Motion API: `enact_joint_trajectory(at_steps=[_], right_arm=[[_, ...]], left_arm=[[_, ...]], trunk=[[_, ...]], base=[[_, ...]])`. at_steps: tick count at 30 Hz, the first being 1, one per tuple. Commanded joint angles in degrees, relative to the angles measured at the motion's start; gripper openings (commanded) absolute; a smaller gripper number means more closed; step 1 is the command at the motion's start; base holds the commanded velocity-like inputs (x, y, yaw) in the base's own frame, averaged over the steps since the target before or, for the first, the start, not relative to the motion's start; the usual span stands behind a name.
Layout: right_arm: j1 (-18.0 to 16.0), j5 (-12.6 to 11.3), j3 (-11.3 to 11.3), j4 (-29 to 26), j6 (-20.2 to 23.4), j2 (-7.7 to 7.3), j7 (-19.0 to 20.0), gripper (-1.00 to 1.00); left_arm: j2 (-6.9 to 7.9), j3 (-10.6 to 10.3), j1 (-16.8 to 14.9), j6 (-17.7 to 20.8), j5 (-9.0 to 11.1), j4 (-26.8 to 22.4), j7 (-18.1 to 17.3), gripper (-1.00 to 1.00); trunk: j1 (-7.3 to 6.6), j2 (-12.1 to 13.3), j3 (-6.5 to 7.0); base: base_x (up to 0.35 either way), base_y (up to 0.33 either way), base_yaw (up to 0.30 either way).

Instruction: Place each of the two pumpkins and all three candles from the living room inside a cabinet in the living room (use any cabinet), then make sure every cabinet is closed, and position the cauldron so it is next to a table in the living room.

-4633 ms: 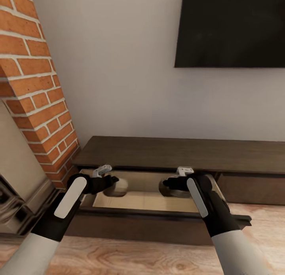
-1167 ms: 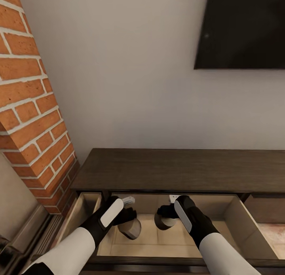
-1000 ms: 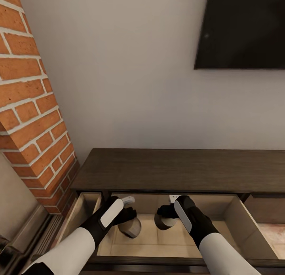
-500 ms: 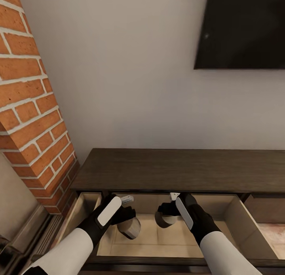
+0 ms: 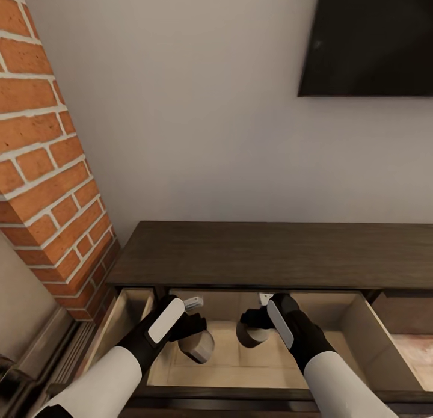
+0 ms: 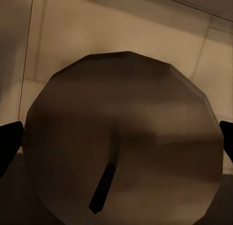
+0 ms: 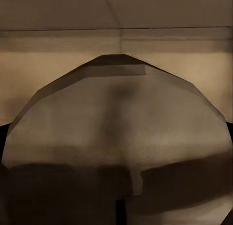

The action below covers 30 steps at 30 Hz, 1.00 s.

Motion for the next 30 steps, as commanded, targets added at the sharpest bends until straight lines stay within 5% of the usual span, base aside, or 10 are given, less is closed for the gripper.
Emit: enact_joint_trajectory(at_steps=[1,14,21,30], right_arm=[[-0.1,-0.6,0.1,0.1,0.2,-0.02,-0.5,-1.00],[-0.2,-0.6,0.0,0.6,0.2,0.02,-0.7,-1.00],[-3.1,-0.5,-0.1,7.7,0.1,0.76,-1.1,-1.00],[-5.2,-0.4,-0.1,11.3,0.0,1.11,-1.1,-1.00]], left_arm=[[0.03,-0.2,-0.1,0.0,0.6,-0.1,0.6,-1.00],[-0.12,-0.2,-1.3,0.3,0.6,0.4,0.4,-1.00],[-1.22,-0.6,-7.9,-0.1,0.4,10.1,-4.3,-1.00],[-1.58,-0.9,-9.2,-0.2,-0.8,13.1,-5.5,-1.00]], trunk=[[0.01,0.0,-0.28],[0.34,-0.2,-3.16],[0.52,-0.3,-4.71],[0.76,-0.4,-6.70]], base=[[0.000,0.000,0.000],[0.000,0.000,0.000],[0.000,0.000,0.000],[0.000,0.000,0.000]])
